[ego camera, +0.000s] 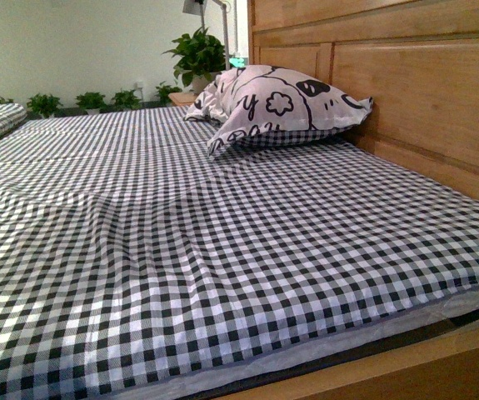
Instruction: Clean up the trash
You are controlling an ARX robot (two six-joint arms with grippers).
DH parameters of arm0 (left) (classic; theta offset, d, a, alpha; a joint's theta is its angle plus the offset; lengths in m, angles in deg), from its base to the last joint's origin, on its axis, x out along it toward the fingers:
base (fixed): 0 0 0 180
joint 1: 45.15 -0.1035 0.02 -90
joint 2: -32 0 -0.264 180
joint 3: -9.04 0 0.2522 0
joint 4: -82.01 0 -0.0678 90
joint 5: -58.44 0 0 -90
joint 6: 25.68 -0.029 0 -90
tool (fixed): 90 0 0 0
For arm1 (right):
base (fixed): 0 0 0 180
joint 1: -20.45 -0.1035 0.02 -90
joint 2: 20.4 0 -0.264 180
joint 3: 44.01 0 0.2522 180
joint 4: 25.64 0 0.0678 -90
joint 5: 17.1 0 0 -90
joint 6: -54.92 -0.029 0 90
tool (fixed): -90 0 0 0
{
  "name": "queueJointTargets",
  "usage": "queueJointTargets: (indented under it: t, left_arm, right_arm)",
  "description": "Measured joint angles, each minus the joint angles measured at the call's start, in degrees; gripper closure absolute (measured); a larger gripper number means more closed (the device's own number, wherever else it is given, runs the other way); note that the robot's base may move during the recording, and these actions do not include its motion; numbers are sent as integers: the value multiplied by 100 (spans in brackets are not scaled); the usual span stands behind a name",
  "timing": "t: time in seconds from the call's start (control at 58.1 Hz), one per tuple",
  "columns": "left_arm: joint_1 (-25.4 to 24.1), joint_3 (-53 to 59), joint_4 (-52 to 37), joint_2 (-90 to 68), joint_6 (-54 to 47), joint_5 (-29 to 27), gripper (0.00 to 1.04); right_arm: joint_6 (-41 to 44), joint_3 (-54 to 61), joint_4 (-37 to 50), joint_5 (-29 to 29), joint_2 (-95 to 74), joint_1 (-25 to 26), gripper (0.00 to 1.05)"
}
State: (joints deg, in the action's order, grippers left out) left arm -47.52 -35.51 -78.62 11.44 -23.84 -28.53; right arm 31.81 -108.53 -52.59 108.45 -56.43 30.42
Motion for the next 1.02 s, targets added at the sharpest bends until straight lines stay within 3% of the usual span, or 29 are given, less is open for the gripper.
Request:
queueJointTargets:
  t: [1.015]
  left_arm:
    - [0, 0, 0, 0, 0, 0, 77]
  right_arm:
    - [0, 0, 0, 0, 0, 0, 85]
